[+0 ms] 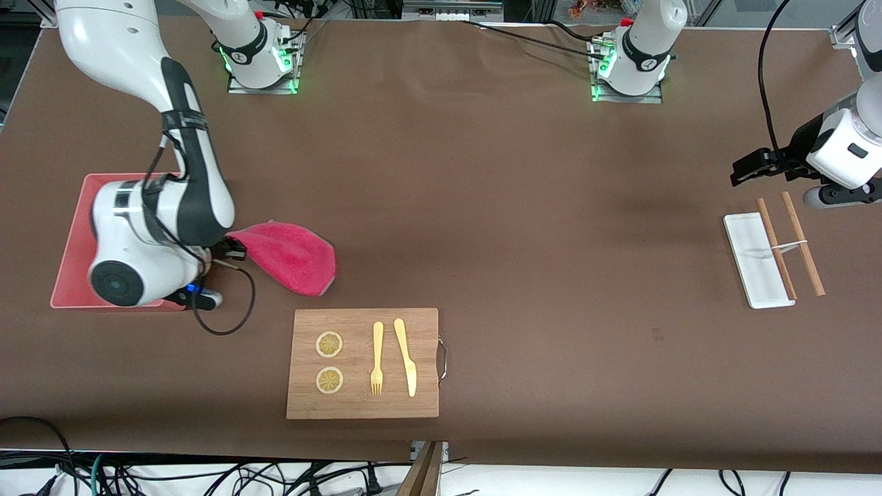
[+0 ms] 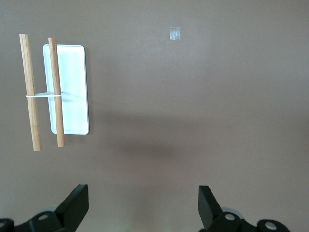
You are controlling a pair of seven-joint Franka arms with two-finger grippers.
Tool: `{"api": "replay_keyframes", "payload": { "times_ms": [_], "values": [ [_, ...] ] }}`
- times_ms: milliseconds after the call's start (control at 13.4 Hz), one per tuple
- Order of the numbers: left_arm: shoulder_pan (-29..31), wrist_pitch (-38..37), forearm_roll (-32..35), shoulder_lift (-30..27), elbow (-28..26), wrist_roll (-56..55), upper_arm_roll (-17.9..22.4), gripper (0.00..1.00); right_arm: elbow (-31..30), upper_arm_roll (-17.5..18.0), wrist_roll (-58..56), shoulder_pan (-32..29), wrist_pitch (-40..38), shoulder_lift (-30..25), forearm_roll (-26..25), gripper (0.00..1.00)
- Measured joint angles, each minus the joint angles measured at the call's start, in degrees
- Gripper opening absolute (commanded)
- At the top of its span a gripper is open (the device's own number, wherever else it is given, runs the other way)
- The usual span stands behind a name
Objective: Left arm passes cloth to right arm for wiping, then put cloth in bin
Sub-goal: 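Carry the cloth over the pink bin with the right gripper and lower it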
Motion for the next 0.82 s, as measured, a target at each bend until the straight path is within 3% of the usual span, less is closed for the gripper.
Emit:
{"api": "replay_keyframes", "payload": {
  "times_ms": [299, 597, 821],
  "values": [
    [0.0, 0.0, 0.0, 0.1, 0.4, 0.0, -0.1, 1.00, 3.0, -1.3, -3.7, -0.1, -7.2, -5.7, -3.5, 0.00],
    [0.0, 0.0, 0.0, 0.1, 0.6, 0.0, -0.1, 1.00, 12.5, -2.0, -10.8, -0.1, -18.4, -9.3, -8.4, 0.00],
    [0.0, 0.0, 0.0, 0.1, 0.8, 0.0, -0.2, 1.00, 15.0, -6.4, -21.3, -1.7, -20.7, -11.2, -9.9, 0.00]
  ]
}}
